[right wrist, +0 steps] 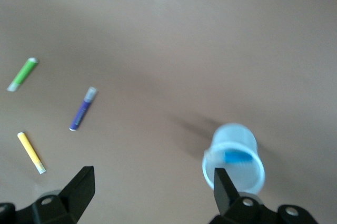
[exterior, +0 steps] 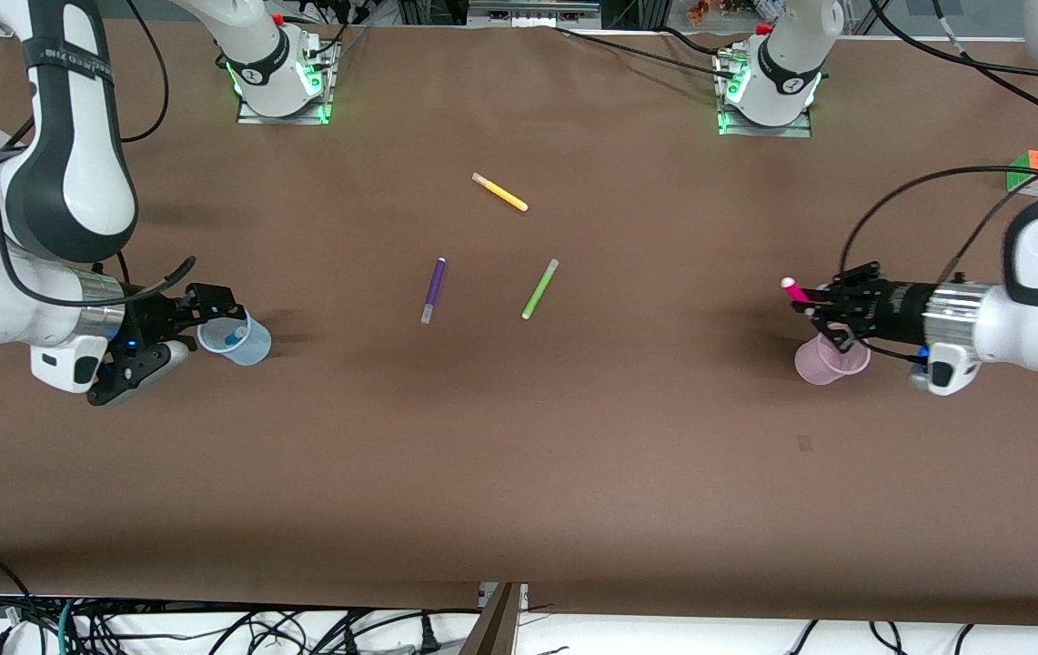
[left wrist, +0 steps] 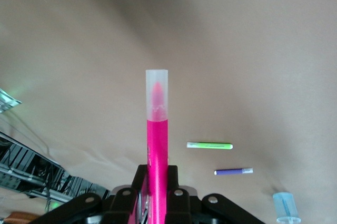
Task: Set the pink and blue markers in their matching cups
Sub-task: 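Carry the blue marker into the blue cup while the left gripper carries pink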
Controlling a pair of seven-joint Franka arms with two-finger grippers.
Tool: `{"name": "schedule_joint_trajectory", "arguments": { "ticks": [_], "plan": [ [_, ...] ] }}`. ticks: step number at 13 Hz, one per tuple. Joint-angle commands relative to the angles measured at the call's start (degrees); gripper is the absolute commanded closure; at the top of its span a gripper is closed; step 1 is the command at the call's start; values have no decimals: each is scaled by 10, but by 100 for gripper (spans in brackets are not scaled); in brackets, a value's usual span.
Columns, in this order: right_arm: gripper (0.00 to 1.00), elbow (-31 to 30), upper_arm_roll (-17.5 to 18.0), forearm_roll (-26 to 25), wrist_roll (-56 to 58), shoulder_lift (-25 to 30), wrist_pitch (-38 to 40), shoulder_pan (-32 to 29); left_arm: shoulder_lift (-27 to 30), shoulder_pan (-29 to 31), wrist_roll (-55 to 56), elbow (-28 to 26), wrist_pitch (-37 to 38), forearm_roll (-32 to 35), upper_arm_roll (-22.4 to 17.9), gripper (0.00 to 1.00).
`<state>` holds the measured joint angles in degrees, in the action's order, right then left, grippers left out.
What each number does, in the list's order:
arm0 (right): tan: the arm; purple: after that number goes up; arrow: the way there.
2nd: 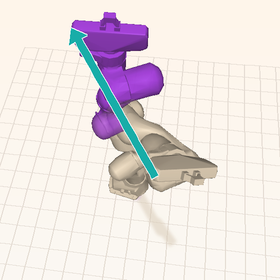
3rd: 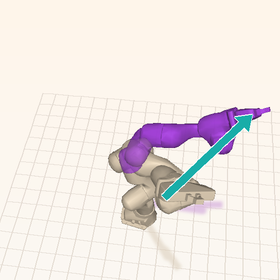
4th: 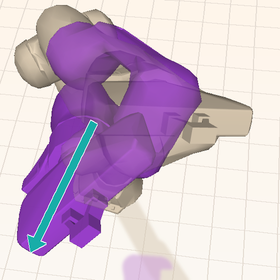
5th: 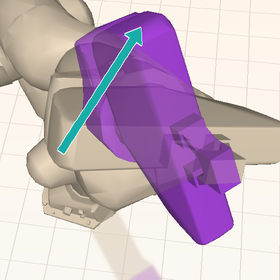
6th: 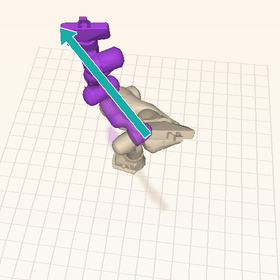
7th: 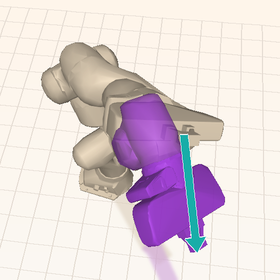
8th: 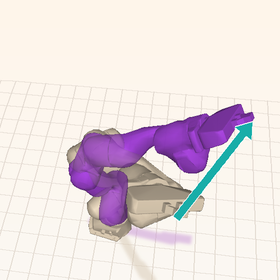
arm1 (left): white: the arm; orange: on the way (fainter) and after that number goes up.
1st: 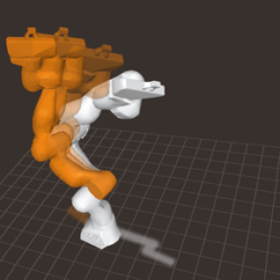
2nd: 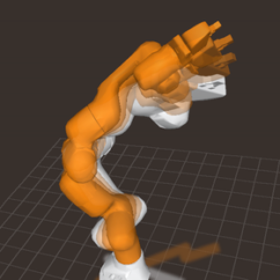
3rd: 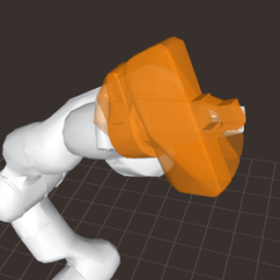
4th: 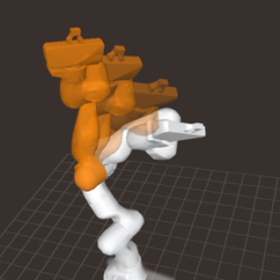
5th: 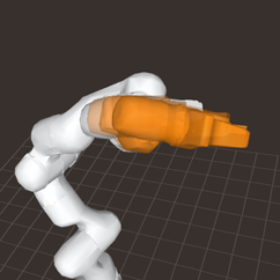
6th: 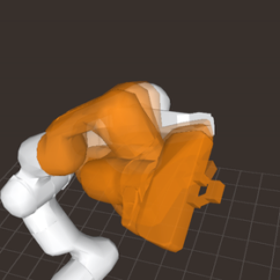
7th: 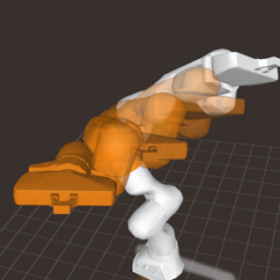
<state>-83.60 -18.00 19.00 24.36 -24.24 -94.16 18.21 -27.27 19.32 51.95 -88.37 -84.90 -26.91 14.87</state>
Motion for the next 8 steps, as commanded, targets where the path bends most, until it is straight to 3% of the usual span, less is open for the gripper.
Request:
{"name": "schedule_joint_trajectory", "arguments": {
  "ticks": [1, 3, 6, 8],
  "plan": [
    [0, 38, 1, -54, -97, 6, 66, 2, -8, 42, -66, -14, 16, -17, 9, 100],
    [0, 31, 28, -107, -158, 42, 77, -7, -35, 71, -115, -14, 18, -27, 9, 100],
    [0, -22, 139, -177, -250, 122, 100, -82, -80, 109, -193, -8, 17, -29, 9, 100],
    [0, -61, 161, -186, -259, 165, 100, -96, -93, 114, -211, -3, 11, -29, 9, 100]
  ]
}}
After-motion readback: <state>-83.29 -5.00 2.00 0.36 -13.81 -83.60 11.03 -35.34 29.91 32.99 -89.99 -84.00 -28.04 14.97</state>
